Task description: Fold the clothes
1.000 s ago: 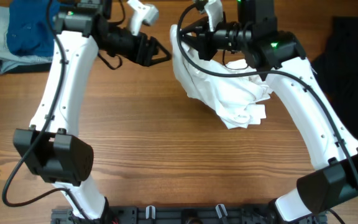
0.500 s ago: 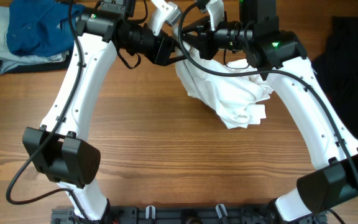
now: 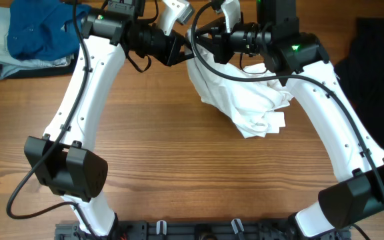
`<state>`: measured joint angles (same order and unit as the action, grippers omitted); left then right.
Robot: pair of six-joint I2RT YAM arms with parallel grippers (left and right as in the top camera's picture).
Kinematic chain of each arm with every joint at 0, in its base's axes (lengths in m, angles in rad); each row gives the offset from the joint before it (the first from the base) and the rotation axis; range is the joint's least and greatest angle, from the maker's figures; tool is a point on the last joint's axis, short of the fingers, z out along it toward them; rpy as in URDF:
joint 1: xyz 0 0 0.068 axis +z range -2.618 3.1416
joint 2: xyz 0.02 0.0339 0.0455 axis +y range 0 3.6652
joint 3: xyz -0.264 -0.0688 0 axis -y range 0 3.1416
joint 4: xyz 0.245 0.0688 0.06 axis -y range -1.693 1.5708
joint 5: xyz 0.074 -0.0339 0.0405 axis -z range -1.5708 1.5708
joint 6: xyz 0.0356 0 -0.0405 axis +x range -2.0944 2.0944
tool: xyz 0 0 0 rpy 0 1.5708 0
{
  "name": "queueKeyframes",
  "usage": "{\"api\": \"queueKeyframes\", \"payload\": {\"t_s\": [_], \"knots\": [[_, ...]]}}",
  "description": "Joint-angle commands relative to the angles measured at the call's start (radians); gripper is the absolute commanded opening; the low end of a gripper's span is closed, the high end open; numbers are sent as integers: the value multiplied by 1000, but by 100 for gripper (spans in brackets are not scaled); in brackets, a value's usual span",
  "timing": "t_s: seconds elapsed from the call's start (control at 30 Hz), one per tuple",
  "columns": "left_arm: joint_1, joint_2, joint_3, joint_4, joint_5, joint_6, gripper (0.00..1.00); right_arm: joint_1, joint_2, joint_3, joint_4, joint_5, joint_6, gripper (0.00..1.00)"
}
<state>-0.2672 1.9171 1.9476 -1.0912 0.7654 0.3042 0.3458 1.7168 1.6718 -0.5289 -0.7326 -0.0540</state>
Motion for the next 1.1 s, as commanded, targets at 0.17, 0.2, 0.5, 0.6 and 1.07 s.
{"api": "queueKeyframes", "payload": {"t_s": [0.17, 0.2, 0.5, 0.6, 1.07], "knots": [[17, 14, 1, -20, -31, -6, 15, -2, -6, 5, 17, -27, 12, 5], [17, 14, 1, -20, -31, -6, 10, -2, -6, 5, 19, -27, 12, 4], [74, -2, 1, 90, -67, -180, 4, -14, -14, 5, 21, -27, 31, 38], [120, -23, 1, 132, -68, -239, 4, -82, -53, 5, 43, -27, 71, 89], [171, -60, 2, 326, -122, -406, 4, -253, -50, -55, -453, 288, 6, 100]]}}
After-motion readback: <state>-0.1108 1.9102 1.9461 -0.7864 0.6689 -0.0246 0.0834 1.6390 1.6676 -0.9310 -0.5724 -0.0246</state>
